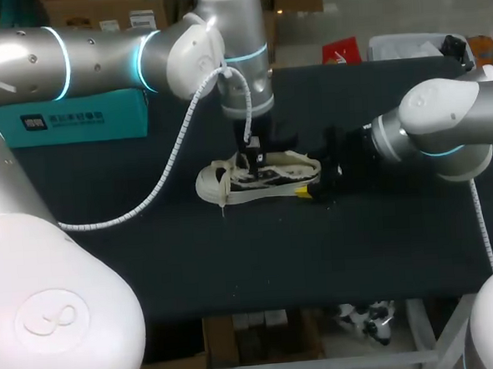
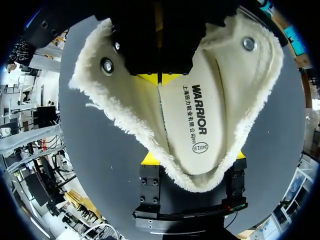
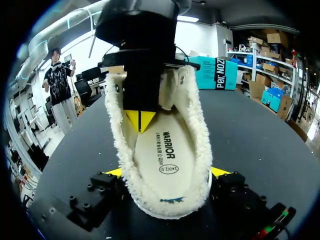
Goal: Open the shoe tongue, take the insole out of the shoe, put the insole back into the shoe, and pack the shoe into the shoebox
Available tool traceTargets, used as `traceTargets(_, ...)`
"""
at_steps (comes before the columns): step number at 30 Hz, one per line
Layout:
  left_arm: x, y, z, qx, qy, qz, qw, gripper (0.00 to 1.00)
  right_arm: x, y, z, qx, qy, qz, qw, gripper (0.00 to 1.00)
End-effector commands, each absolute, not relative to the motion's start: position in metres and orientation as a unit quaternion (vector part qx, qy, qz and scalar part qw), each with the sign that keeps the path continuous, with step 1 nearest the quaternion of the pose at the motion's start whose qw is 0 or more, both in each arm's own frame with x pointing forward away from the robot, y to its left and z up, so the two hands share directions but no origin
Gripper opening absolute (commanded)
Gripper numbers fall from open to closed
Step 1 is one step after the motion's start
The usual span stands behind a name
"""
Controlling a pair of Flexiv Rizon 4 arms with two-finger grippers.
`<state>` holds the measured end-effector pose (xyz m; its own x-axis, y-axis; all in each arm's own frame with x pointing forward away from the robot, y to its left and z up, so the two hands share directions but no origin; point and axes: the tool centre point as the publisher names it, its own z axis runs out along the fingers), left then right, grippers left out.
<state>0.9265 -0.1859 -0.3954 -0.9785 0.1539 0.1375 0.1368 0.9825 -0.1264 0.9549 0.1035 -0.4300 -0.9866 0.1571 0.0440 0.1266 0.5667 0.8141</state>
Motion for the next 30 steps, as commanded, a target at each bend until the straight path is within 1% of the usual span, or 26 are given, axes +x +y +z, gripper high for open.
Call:
traceTargets(1,0.91,-0.185,-0.396,-0.075,-0.994,0.061,0.053,0.0,0.956,0.102,-0.435,0.08,0.884,0.46,0.016,0.0)
traceTargets(4,0.907,-0.189,-0.396,-0.078,-0.994,0.06,0.049,0.0,0.956,0.102,-0.435,0.08,0.884,0.46,0.016,0.0)
traceTargets(5,0.907,-0.19,-0.396,-0.078,-0.994,0.06,0.048,0.11,0.956,0.102,-0.435,0.08,0.884,0.46,0.016,0.0)
traceTargets(6,0.906,-0.19,-0.396,-0.077,-0.994,0.06,0.045,0.15,0.956,0.102,-0.435,0.08,0.884,0.46,0.016,0.0)
traceTargets(9,0.907,-0.193,-0.397,-0.073,-0.995,0.06,0.043,0.18,0.956,0.102,-0.435,0.08,0.884,0.46,0.016,0.0)
traceTargets(18,0.922,-0.197,-0.418,-0.05,-0.997,0.047,0.033,0.18,0.956,0.102,-0.435,0.08,0.884,0.46,0.016,0.0)
traceTargets(24,0.934,-0.198,-0.434,-0.046,-0.997,0.052,0.026,0.22,0.956,0.102,-0.435,0.08,0.884,0.46,0.016,0.0)
traceTargets(28,0.938,-0.198,-0.443,-0.051,-0.997,0.049,0.004,0.2,0.956,0.102,-0.435,0.08,0.884,0.46,0.016,0.0)
traceTargets(30,0.939,-0.199,-0.45,-0.056,-0.997,0.046,-0.008,0.21,0.956,0.102,-0.435,0.08,0.884,0.46,0.016,0.0)
